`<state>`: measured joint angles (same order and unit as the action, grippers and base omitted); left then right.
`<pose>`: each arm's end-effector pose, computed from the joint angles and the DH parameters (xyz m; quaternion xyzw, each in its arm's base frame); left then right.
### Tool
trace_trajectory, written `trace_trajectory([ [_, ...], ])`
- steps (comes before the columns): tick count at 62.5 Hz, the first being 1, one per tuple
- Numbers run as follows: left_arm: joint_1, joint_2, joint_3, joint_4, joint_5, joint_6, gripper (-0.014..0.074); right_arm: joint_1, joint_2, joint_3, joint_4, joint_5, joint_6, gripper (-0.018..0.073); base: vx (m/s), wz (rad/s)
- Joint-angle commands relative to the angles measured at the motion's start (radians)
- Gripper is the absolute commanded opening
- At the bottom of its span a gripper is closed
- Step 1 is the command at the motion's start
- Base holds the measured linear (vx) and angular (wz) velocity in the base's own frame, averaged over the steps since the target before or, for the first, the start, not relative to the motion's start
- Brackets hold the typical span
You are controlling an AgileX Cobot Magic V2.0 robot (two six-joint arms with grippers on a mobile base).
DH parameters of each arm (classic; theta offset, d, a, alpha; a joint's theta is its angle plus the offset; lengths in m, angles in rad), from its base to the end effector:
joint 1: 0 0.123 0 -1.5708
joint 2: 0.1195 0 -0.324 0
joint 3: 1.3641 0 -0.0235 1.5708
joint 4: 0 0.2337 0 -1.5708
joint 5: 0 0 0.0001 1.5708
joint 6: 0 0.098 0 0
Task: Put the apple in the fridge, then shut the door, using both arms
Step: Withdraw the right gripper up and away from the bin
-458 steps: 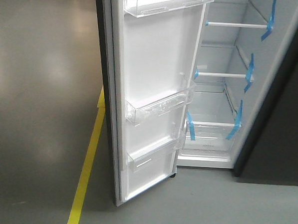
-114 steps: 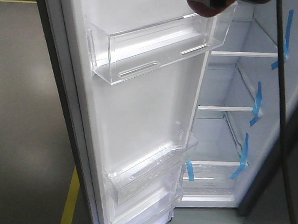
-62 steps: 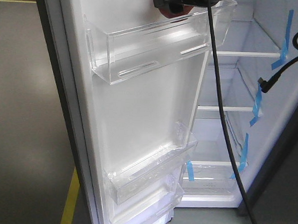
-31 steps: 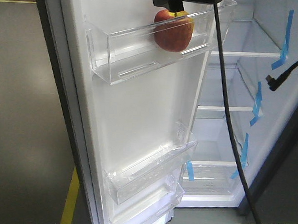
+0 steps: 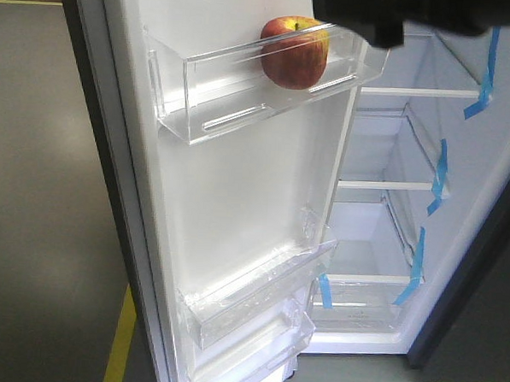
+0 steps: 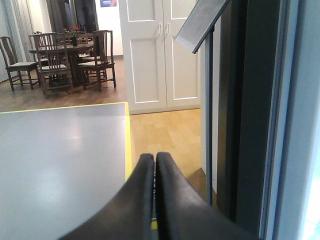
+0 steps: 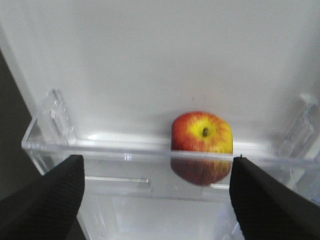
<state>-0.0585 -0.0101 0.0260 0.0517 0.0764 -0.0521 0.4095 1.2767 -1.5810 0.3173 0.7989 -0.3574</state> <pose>0.0074 0.0000 0.1979 0.0191 0.7086 -0.0194 0.7051 0.2108 0.1154 0.5173 -0.2810 0.7763 0.1692 0.5383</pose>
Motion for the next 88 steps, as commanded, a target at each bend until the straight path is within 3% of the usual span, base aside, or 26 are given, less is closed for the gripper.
trace_trajectory([
  [1,0.000,-0.016,0.021,-0.002,-0.070,-0.008,-0.0006,0.001,-0.144,0.151,0.018,-0.132,-0.012,0.0567,0.00,0.00],
  [16,0.000,-0.016,0.021,-0.002,-0.070,-0.008,-0.0006,0.001,-0.420,0.521,0.050,-0.154,-0.004,0.0567,0.00,0.00],
  [35,0.000,-0.016,0.021,-0.002,-0.070,-0.008,-0.0006,0.001,-0.715,0.809,0.108,-0.052,0.007,0.0566,0.00,0.00],
  [56,0.000,-0.016,0.021,-0.002,-0.070,-0.008,-0.0006,0.001,-0.957,0.984,0.194,0.112,0.011,0.0566,0.00,0.00],
  [88,0.000,-0.016,0.021,-0.002,-0.070,-0.008,-0.0006,0.001,-1.048,1.000,0.216,0.200,0.010,0.0566,0.00,0.00],
])
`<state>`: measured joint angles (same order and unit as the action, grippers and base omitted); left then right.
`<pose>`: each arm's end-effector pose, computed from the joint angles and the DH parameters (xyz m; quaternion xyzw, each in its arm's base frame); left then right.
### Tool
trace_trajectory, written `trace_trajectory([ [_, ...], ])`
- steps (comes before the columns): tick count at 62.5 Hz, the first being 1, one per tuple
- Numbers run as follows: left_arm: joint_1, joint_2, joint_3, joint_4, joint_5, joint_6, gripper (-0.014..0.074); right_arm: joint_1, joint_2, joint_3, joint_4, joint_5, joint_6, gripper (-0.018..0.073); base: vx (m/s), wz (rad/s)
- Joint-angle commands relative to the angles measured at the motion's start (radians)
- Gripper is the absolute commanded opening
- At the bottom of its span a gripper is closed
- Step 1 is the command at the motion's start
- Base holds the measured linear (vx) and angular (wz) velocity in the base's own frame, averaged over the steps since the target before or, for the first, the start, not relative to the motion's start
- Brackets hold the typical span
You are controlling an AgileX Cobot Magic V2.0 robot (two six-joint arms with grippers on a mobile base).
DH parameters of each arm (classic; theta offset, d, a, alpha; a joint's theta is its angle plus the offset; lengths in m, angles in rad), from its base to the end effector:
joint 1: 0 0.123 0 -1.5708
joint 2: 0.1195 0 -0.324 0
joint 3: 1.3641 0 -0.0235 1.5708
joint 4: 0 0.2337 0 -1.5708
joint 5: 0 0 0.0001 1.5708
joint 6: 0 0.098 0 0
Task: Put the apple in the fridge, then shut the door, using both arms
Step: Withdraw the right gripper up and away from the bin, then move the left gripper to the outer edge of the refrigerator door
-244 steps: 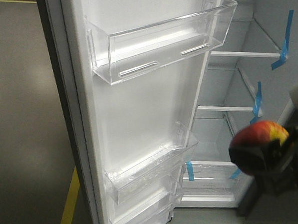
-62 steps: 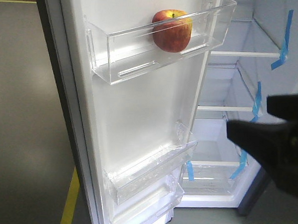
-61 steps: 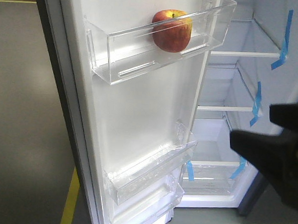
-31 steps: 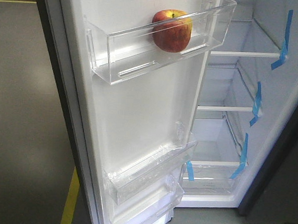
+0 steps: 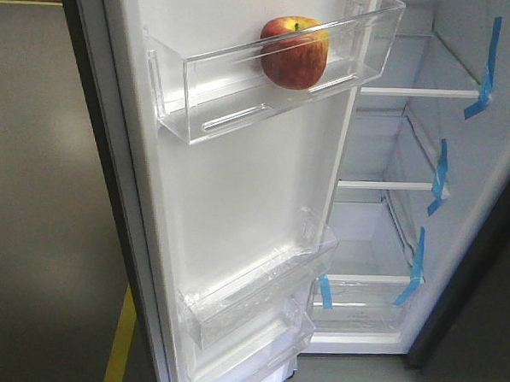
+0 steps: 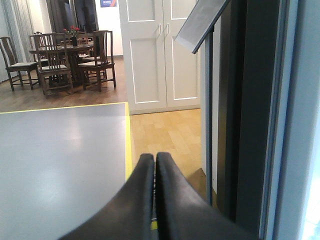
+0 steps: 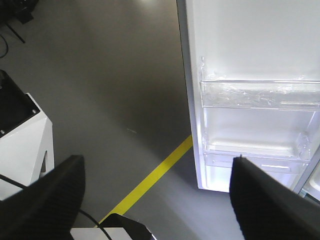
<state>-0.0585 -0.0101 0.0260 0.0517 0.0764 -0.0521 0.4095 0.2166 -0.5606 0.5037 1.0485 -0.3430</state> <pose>0.0074 0.0000 0.1979 0.0191 0.7086 -0.0194 0.7051 -0.0420 0.0265 0.3017 -0.3056 0.8044 0.2636 0.4359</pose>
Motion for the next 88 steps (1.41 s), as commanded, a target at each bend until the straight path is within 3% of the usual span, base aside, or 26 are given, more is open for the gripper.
trace_trajectory([
  [1,0.000,-0.016,0.021,-0.002,-0.070,-0.008,-0.0006,0.001,0.012,-0.020,0.029,-0.050,-0.004,0.0566,0.00,0.00],
  [14,0.000,-0.016,0.021,-0.007,-0.106,-0.044,-0.0006,0.001,0.012,-0.020,0.029,-0.050,-0.004,0.0566,0.00,0.00],
  [21,0.000,-0.015,0.021,-0.014,-0.215,-0.111,-0.0006,0.001,0.012,-0.020,0.029,-0.050,-0.004,0.0566,0.00,0.00],
  [26,0.000,-0.015,0.012,-0.014,-0.316,-0.122,-0.0006,0.001,0.012,-0.020,0.029,-0.050,-0.004,0.0566,0.00,0.00],
  [29,0.001,-0.014,-0.016,-0.028,-0.320,-0.121,-0.0006,0.001,0.012,-0.020,0.029,-0.050,-0.004,0.0566,0.00,0.00],
  [48,0.001,0.203,-0.374,-0.028,-0.036,-0.055,-0.0006,0.001,0.012,-0.020,0.029,-0.050,-0.004,0.0566,0.00,0.00],
  [69,0.001,0.665,-0.758,0.033,0.353,-0.054,-0.0006,0.001,0.012,-0.020,0.029,-0.050,-0.004,0.0566,0.00,0.00],
  [88,0.001,1.073,-1.020,0.033,0.563,-0.040,-0.0006,0.001,0.012,-0.020,0.029,-0.050,-0.004,0.0566,0.00,0.00],
])
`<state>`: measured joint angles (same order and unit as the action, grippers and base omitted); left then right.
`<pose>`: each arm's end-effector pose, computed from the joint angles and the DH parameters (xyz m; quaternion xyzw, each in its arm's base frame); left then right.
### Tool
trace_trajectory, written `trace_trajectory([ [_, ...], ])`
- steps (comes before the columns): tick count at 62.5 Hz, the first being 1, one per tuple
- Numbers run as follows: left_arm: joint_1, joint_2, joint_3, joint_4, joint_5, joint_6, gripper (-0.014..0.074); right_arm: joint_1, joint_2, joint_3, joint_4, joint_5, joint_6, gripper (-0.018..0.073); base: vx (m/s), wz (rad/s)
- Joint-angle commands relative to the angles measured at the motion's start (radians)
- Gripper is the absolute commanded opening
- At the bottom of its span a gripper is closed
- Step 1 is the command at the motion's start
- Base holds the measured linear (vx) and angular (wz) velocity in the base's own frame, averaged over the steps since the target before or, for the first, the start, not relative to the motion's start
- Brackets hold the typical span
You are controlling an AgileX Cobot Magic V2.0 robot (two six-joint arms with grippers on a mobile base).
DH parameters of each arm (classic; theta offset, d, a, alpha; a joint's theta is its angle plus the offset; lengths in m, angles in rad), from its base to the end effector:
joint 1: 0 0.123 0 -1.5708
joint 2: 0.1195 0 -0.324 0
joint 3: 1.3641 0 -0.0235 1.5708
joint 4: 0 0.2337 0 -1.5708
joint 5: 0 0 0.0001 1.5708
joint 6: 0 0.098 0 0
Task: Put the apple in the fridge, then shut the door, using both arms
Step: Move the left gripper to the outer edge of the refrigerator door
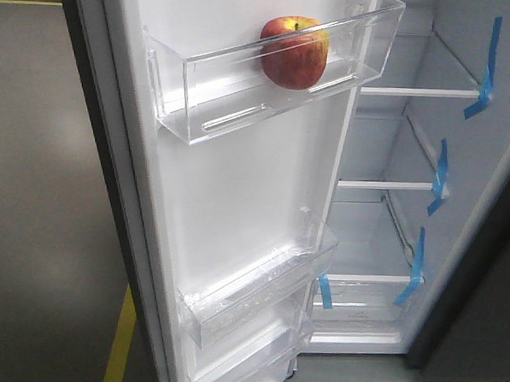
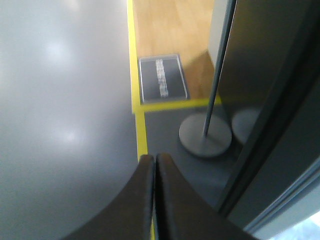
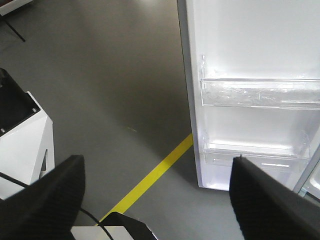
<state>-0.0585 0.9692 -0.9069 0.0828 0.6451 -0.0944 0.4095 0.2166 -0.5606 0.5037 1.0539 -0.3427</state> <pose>0.1625 -0.0046 0.3825 0.0021 0.8886 0.0022 0.4587 -0.0423 0.0265 0.3013 -0.3066 0.8054 0.2636 0.4335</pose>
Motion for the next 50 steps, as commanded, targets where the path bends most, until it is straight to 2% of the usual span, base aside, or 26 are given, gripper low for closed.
trace_trajectory([
  [1,0.001,0.111,-0.098,0.001,0.001,0.003,-0.0006,0.001,0.012,-0.020,0.029,-0.055,-0.004,0.0566,0.00,0.00],
  [20,0.001,0.441,-0.312,0.001,0.042,0.003,-0.0006,0.001,0.012,-0.020,0.029,-0.055,-0.004,0.0566,0.00,0.00],
  [26,0.001,0.529,-0.376,-0.013,0.042,0.026,-0.0006,0.001,0.012,-0.020,0.029,-0.055,-0.004,0.0566,0.00,0.00],
  [41,0.001,0.697,-0.532,-0.130,0.045,0.133,-0.0006,0.001,0.012,-0.020,0.029,-0.055,-0.004,0.0566,0.00,0.00],
  [50,0.001,0.776,-0.626,-0.229,0.051,0.196,-0.0006,0.001,0.012,-0.020,0.029,-0.055,-0.004,0.0566,0.00,0.00],
])
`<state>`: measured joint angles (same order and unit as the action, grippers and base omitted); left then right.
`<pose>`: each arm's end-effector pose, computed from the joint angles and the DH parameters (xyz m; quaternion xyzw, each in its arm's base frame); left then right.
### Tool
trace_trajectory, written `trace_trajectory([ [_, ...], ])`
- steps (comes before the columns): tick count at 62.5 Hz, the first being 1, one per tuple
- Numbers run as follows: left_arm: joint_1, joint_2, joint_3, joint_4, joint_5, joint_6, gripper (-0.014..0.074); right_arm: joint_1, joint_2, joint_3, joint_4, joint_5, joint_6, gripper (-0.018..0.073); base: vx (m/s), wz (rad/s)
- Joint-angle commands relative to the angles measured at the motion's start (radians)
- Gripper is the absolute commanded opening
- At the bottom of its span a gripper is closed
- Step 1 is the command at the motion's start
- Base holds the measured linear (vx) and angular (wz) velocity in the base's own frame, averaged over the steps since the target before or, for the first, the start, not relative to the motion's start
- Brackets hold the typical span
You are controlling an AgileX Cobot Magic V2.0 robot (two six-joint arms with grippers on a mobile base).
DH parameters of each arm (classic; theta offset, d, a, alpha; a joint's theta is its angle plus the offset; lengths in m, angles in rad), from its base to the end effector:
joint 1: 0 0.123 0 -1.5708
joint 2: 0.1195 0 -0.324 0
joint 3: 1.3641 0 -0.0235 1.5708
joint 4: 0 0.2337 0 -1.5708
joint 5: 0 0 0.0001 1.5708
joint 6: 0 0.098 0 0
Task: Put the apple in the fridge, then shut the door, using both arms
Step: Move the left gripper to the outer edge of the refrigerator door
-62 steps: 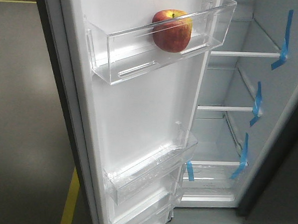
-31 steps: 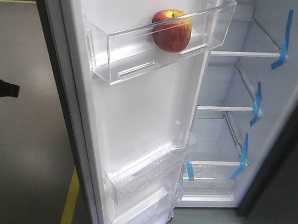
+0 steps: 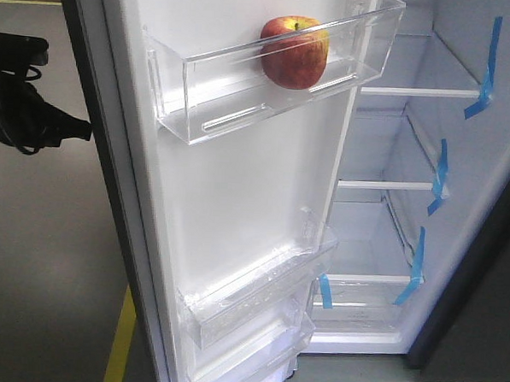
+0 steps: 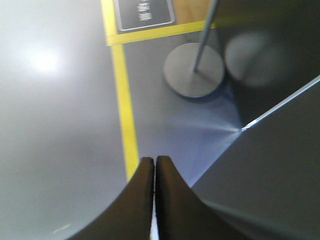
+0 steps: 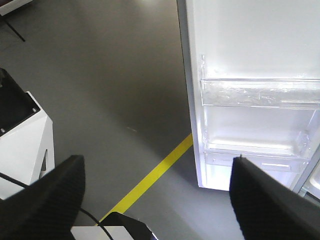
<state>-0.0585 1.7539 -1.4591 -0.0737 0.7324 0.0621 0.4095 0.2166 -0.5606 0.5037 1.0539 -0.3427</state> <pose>0.3869 -0.0275 0.3281 0.0389 0.9494 -0.0314 0.3100 -0.0423 0.0265 0.3013 -0.3066 0.8054 0.2636 0.4335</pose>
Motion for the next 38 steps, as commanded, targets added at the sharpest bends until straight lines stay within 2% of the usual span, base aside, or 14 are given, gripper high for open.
trace_trajectory([
  [1,0.001,0.000,-0.081,-0.083,-0.037,0.047,-0.0006,0.001,0.012,-0.020,0.029,-0.055,-0.004,0.0566,0.00,0.00],
  [23,0.001,0.064,-0.149,-0.448,0.022,0.323,-0.0006,0.001,0.012,-0.020,0.029,-0.055,-0.004,0.0566,0.00,0.00],
  [30,0.000,0.064,-0.149,-0.511,0.062,0.387,-0.0006,0.001,0.012,-0.020,0.029,-0.055,-0.004,0.0566,0.00,0.00],
  [38,-0.001,0.064,-0.149,-0.539,0.099,0.402,-0.0006,0.001,0.012,-0.020,0.029,-0.055,-0.006,0.0566,0.00,0.00],
])
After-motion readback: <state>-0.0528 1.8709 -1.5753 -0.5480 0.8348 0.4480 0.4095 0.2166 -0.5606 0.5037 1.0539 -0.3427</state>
